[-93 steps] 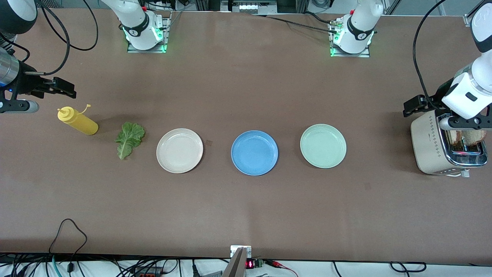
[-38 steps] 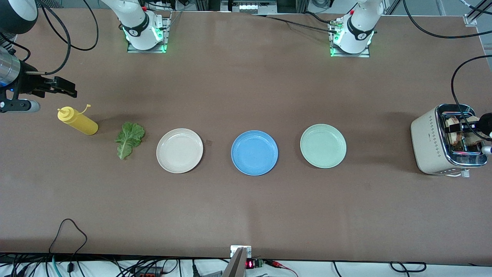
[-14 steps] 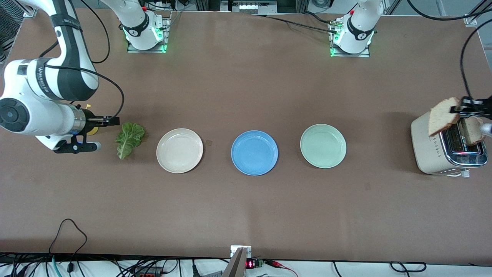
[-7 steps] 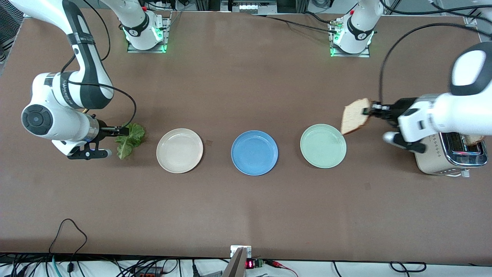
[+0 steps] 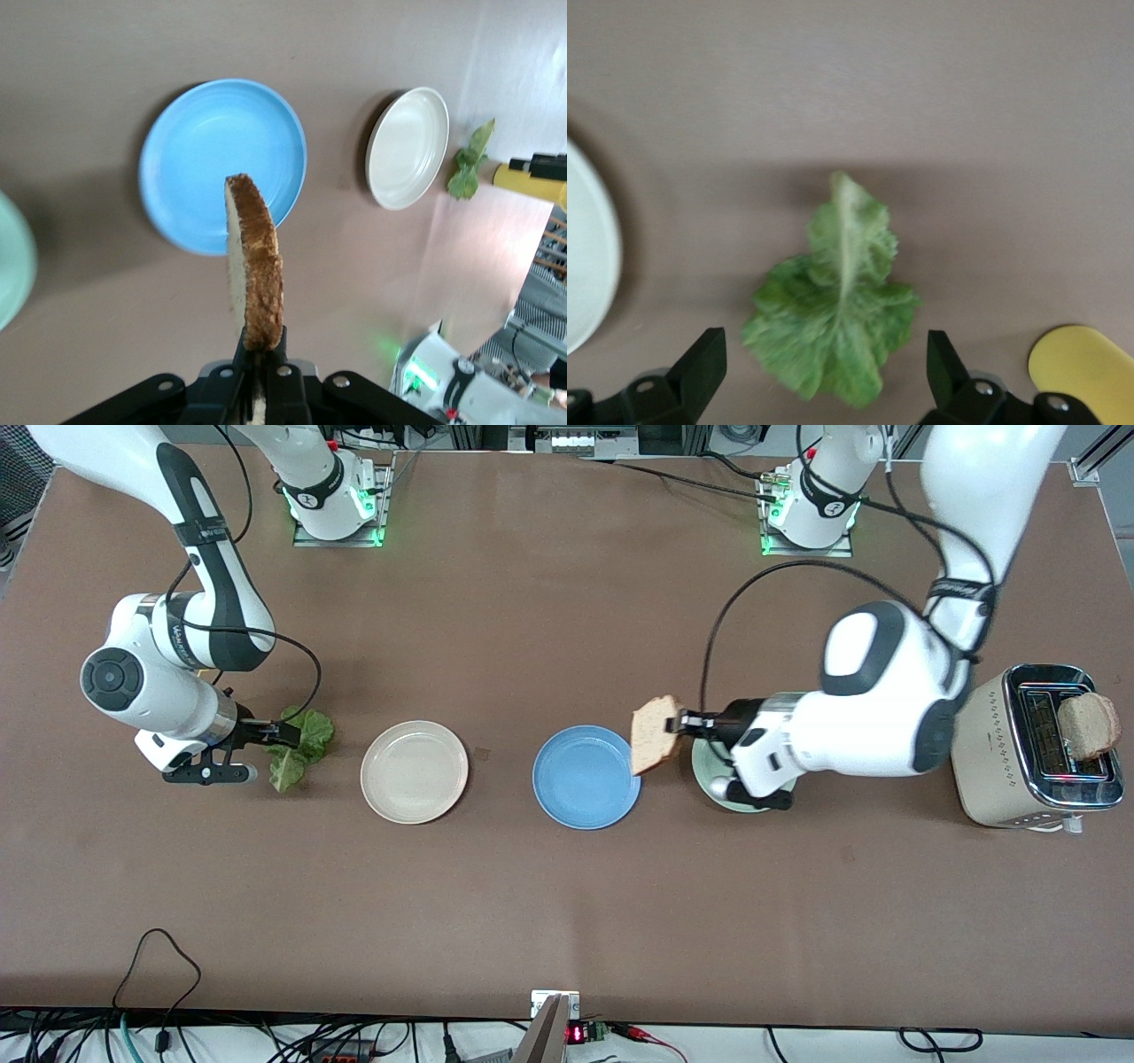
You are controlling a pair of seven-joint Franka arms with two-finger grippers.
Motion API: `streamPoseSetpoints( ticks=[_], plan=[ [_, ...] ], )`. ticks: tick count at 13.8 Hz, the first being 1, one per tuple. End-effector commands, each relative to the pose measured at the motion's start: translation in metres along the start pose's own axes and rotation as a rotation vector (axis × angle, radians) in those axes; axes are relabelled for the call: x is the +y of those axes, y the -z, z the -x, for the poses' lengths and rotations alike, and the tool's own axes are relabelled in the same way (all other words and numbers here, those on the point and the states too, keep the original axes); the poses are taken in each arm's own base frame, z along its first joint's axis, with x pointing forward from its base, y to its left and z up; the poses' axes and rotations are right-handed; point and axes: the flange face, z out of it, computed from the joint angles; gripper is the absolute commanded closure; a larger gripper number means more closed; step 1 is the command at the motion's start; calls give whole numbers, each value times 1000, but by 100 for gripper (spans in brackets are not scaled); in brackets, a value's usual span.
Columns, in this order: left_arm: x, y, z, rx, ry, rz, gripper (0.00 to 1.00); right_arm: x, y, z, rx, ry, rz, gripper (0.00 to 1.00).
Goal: Make sandwich in blue plate with both arms
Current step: 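Lower the bread onto the blue plate while the right gripper grasps the lettuce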
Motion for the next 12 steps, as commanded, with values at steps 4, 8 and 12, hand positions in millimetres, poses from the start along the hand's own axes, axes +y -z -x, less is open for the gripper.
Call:
streamPoseSetpoints(
  ticks=[4, 8, 12],
  plan=[
    [34, -83, 10, 128, 27, 30, 99, 12, -25, 10, 45, -40, -12, 0],
    [23, -99, -4, 180, 43, 47, 99, 15, -36, -2, 60, -98, -17, 0],
    [20, -117, -7, 165, 35, 40, 99, 14, -54, -11, 49, -101, -17, 0]
  ],
)
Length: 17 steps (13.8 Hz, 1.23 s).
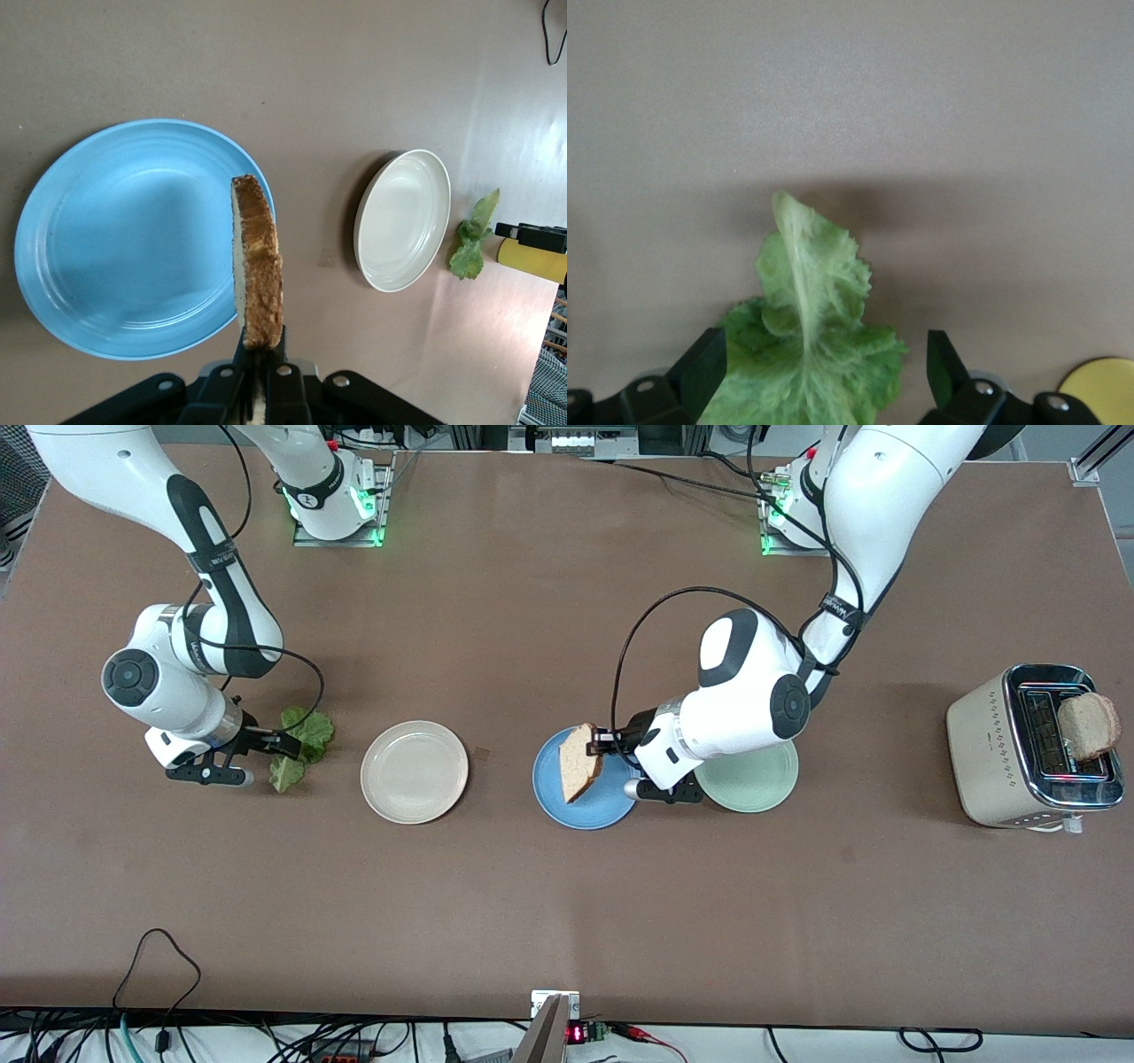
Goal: Make sandwich in blue plate with both arms
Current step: 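Lower the bread onto the blue plate while the right gripper grasps the lettuce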
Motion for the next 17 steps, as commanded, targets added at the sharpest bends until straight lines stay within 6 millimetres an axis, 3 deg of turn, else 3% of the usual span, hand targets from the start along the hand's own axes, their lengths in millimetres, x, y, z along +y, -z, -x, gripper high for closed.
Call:
streamPoseSetpoints(
  ticks=[1, 7, 10, 13, 15, 16, 17],
  plan=[
    [-2, -12, -3, -4, 0, 14, 99, -1, -14, -10, 9, -23, -13, 0],
    [-10, -31, -5, 3, 7, 14, 99, -5, -24, -15, 12, -16, -12, 0],
    [-17, -39, -5, -8, 19, 12, 97, -5, -31, -15, 3, -14, -10, 15],
    [-27, -50, -6, -25, 35, 8, 94, -4, -31, -15, 5, -15, -10, 18],
    [-31, -57, -6, -34, 41, 5, 94, -5, -31, -15, 3, -13, -10, 30],
    [-33, -57, -6, -35, 45, 5, 90, -5, -31, -15, 3, -13, -10, 34],
    [-35, -57, -7, -37, 50, 4, 76, -5, -31, -15, 3, -13, -10, 38]
  ],
)
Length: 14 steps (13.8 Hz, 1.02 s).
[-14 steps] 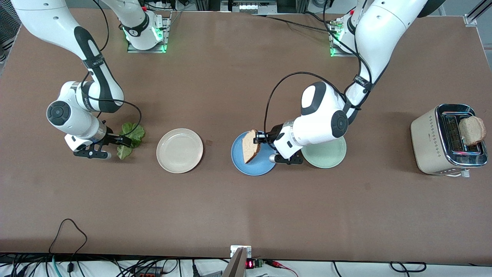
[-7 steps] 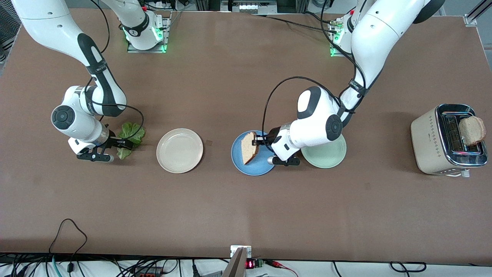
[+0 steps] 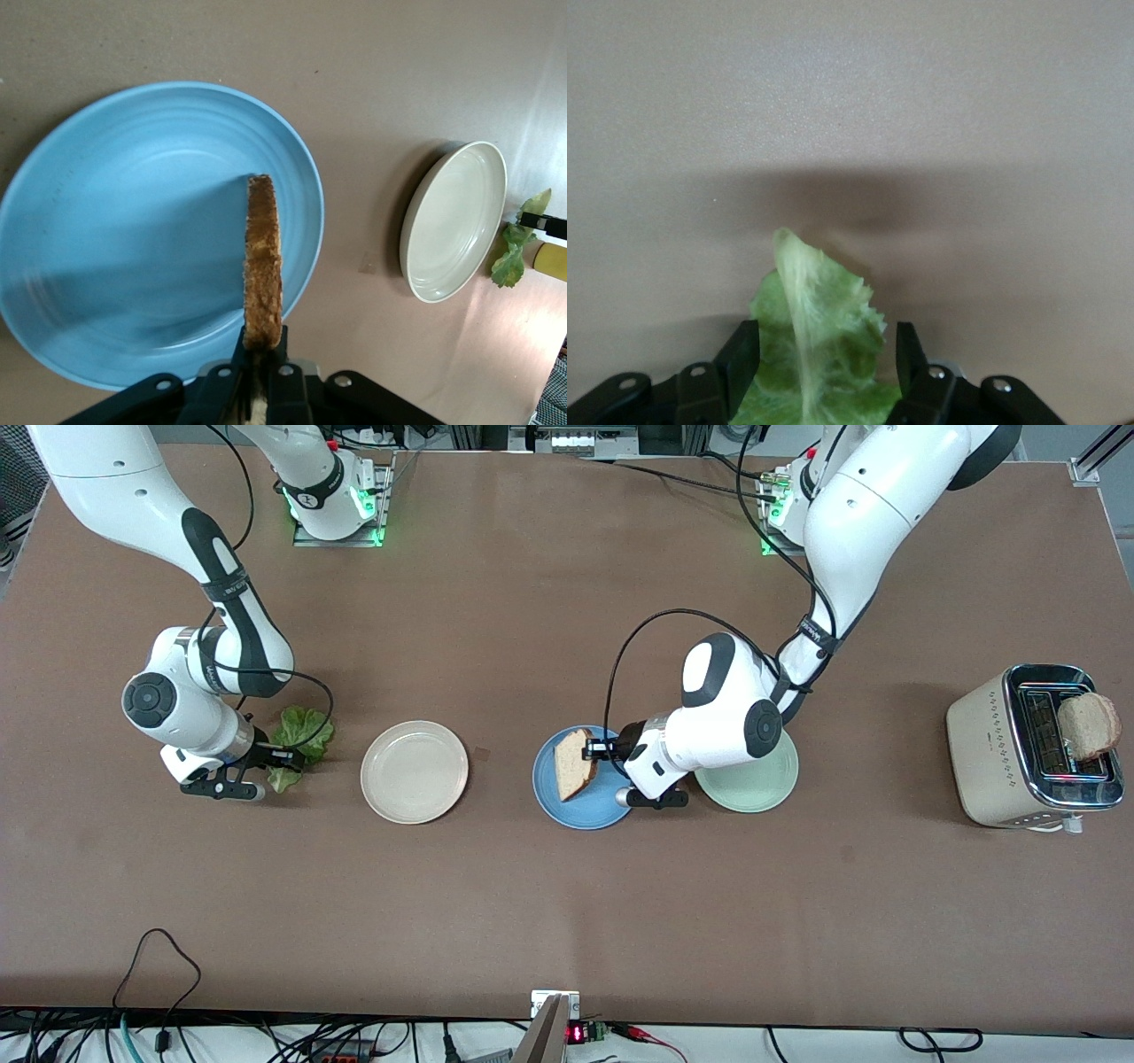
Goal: Make sandwich in blue plate with both arms
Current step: 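Lower the bread onto the blue plate while the right gripper grasps the lettuce, then open the left gripper and withdraw while the right gripper lifts the lettuce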
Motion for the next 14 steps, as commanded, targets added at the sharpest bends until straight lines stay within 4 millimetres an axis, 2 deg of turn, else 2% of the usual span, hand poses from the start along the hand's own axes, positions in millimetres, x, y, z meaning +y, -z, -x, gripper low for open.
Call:
streamPoseSetpoints(
  ticks=[1, 2, 5, 7, 9, 10, 13, 14],
  plan=[
    [-1, 0, -3, 3, 15, 12, 19, -2, -1, -3, 4, -13, -11, 46],
    [-5, -2, -4, 3, 7, 5, 0, -3, -1, -3, 4, -11, -11, 56],
    [-21, 0, -12, 11, 26, -11, 0, -3, 0, -3, 4, -7, -11, 83],
    [-34, 9, -21, 25, 40, -26, 0, -3, 4, -7, 12, -2, -12, 93],
    [-36, 22, -24, 38, 47, -30, 0, -3, 5, -8, 14, 10, -12, 100],
    [-36, 32, -23, 43, 47, -38, 0, -3, 5, -8, 12, 13, -11, 100],
    [-39, 74, -26, 46, 49, -72, 0, -7, 18, -9, -12, 10, -12, 100],
    [-50, 90, -31, 48, 61, -94, 0, -9, 28, -11, -37, 7, -12, 100]
  ],
)
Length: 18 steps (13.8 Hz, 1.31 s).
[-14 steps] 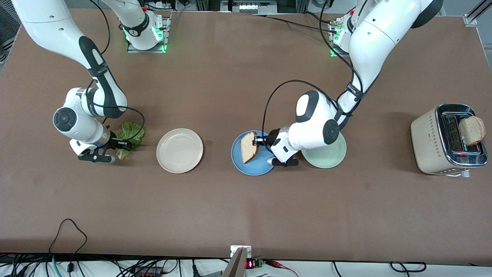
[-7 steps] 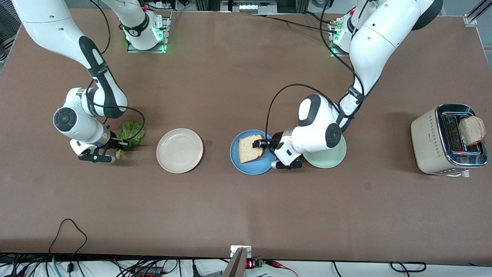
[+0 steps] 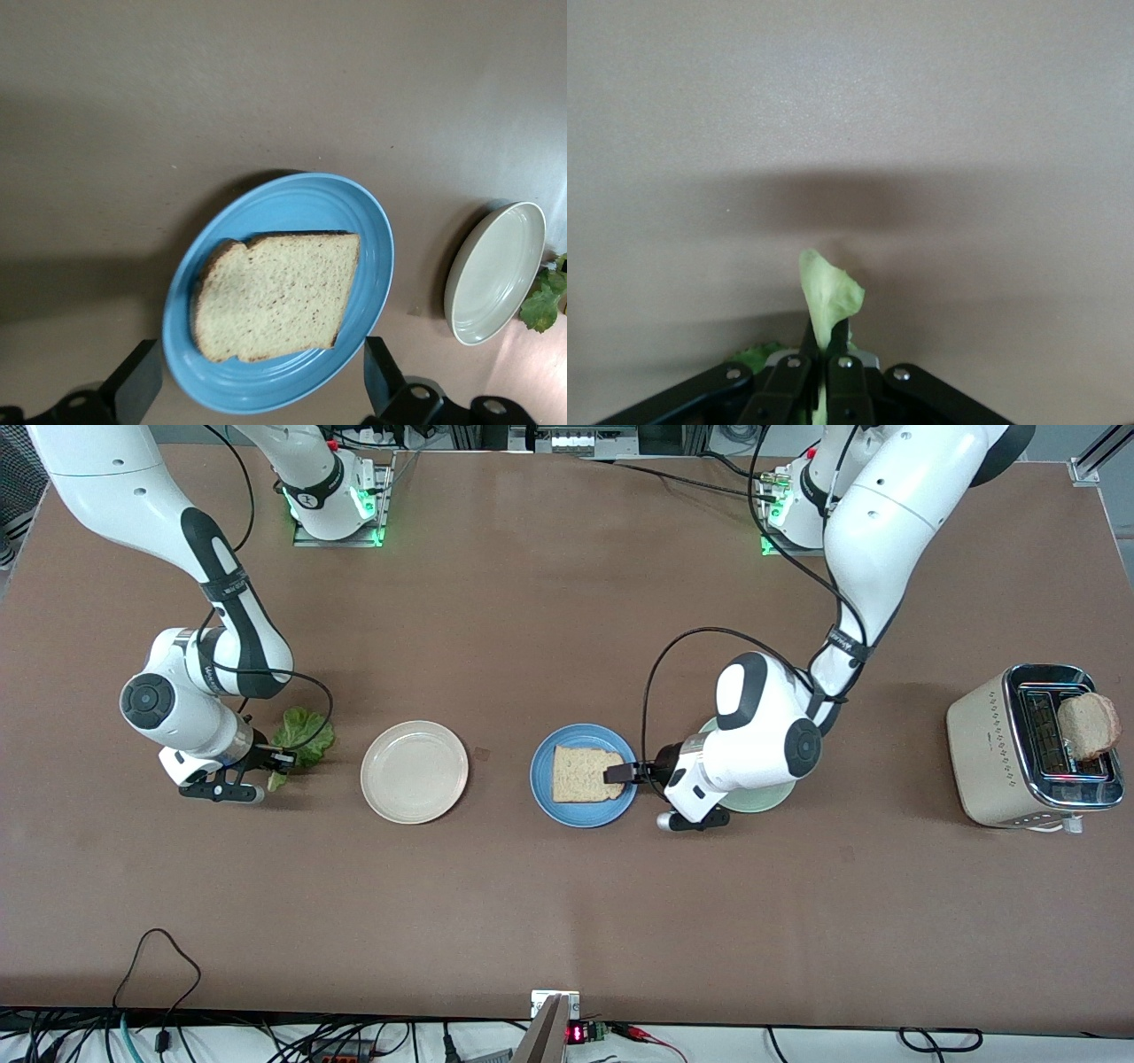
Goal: Make sandwich in blue plate with both arms
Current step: 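Open the left gripper and withdraw while the right gripper lifts the lettuce, then carry the lettuce leaf over the bread and lower it with the right gripper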
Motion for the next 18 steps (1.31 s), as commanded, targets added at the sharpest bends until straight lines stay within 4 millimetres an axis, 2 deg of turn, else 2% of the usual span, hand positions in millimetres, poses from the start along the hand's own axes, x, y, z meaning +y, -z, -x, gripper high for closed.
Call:
streamPoseSetpoints(
  ticks=[1, 3, 5, 6, 8, 10, 12, 16, 18],
  plan=[
    [-15, 57, -6, 14, -7, -67, 0, -8, 33, -6, -60, -6, -8, 100],
    [-19, 89, -7, 39, -64, -173, 0, -20, 61, -10, -98, -43, -4, 100],
    [-31, 126, -9, 61, -83, -261, 0, -43, 86, -13, -140, -81, -13, 100],
    [-32, 146, -7, 72, -100, -309, 0, -62, 101, -16, -166, -134, -47, 100],
    [-31, 206, -1, 114, -128, -425, 0, -104, 117, -13, -191, -226, -66, 100],
    [-27, 253, 6, 109, -122, -492, 0, -148, 124, -8, -187, -313, -67, 100],
    [-32, 291, 7, 97, -93, -535, 0, -198, 133, 1, -191, -419, -98, 100],
    [-63, 369, 11, 98, -20, -596, 0, -270, 134, -3, -245, -643, -179, 100],
    [-84, 396, 14, 79, -113, -595, 0, -309, 127, 7, -261, -742, -197, 100]
  ],
)
